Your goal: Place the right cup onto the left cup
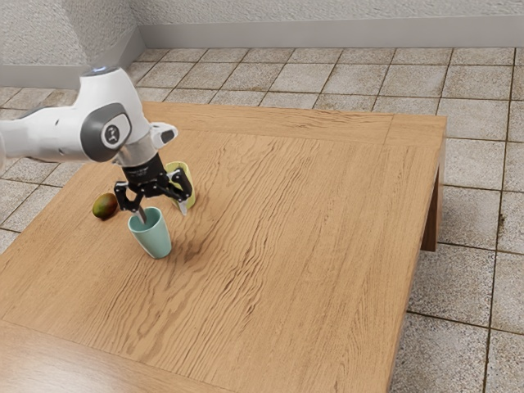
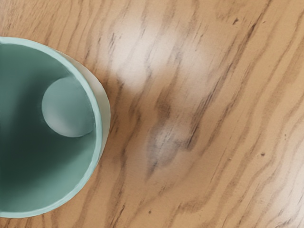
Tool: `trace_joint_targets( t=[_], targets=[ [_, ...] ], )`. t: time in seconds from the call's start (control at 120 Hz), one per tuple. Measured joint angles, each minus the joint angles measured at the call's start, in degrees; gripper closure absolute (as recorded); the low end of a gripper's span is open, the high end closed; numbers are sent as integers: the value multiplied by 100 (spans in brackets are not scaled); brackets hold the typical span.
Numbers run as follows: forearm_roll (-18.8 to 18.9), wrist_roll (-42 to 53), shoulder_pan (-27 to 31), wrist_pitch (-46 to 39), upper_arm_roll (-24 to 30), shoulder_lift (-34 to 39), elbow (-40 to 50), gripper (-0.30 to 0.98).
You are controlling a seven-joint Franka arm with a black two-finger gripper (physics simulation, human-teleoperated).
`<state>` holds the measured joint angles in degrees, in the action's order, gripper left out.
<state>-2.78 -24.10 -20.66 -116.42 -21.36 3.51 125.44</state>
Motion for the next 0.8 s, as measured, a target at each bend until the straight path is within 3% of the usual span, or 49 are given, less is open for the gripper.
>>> trace_joint_targets(
  t=[0.392,0.8],
  targets=[
    [34,-657,26,-487,-39,-52,297,2],
    [388,-670,80,-893,-44,-292,274,2]
  ],
)
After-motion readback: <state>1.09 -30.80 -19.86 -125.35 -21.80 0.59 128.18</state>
